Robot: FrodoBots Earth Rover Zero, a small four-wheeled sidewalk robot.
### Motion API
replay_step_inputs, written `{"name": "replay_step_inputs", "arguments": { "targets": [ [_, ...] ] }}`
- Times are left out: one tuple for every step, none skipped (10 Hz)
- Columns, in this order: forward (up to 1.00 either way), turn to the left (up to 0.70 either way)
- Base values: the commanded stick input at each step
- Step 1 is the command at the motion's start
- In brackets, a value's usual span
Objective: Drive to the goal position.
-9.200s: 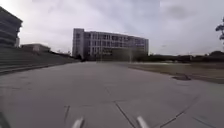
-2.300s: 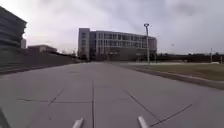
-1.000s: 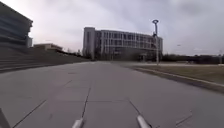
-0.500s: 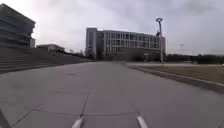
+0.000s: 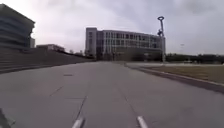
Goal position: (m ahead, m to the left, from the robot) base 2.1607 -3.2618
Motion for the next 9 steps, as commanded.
{"name": "replay_step_inputs", "arguments": {
  "targets": [
    [0.70,0.00],
    [0.70,0.00],
    [0.70,0.00],
    [0.60,0.00],
    [0.45,0.00],
    [0.45,0.00],
    [0.45,0.00],
    [0.45,0.00],
    [0.45,0.00]
  ]
}}
